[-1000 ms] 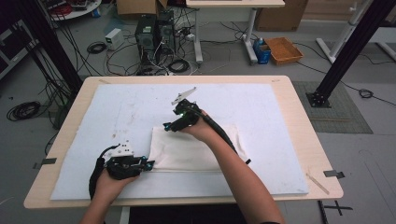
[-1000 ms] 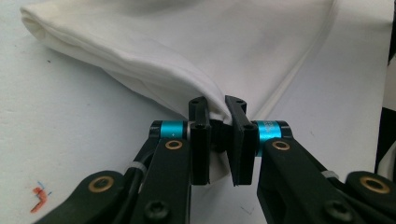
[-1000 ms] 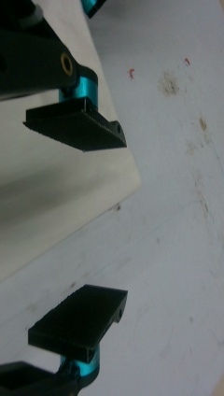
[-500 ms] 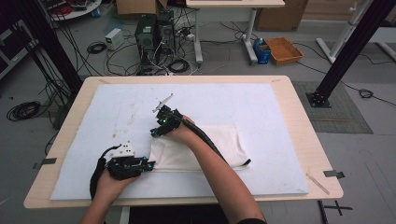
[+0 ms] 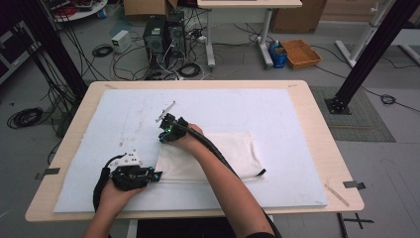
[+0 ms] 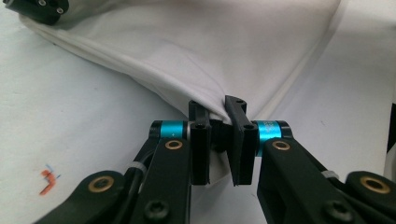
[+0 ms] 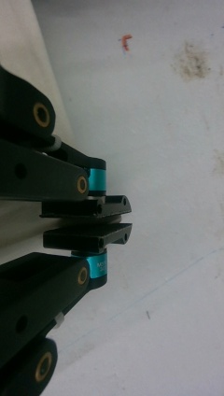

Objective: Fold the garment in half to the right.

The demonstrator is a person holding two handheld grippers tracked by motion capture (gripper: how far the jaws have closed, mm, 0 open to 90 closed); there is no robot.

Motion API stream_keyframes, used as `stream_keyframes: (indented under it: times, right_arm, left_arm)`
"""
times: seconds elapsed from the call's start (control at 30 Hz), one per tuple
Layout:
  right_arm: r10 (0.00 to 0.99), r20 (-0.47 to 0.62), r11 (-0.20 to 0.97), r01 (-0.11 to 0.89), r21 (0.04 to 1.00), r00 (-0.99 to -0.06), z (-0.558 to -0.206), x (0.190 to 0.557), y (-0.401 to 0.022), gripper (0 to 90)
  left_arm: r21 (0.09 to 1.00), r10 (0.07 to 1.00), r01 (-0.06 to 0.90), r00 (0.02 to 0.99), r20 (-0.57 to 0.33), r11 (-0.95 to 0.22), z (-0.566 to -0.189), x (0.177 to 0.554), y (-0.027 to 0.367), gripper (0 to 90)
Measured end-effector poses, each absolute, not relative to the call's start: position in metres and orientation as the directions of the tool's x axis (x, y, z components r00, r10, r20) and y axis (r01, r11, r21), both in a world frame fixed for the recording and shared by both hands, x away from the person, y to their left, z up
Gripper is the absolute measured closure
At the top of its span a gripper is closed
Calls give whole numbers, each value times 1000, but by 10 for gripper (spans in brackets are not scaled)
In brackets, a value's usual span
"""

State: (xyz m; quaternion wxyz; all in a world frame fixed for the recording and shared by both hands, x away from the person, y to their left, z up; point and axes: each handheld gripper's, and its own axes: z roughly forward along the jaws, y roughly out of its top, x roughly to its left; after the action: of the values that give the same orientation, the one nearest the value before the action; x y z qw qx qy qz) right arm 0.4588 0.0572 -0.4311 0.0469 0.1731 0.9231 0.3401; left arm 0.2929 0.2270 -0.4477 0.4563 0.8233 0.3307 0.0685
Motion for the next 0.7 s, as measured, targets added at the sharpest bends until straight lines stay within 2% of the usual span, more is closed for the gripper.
stream_keyframes:
  times: [0.33,0.7]
  right_arm:
    - [343,24,642,253,724,-939,-406,452,57,865]
    - [346,-1,587,215,780,-938,-381,444,17,864]
  left_arm:
    - [821,586,466,782,-210,-329,-423,288,238,807]
    - [845,511,413,835,-203,-340,-403,293,205,807]
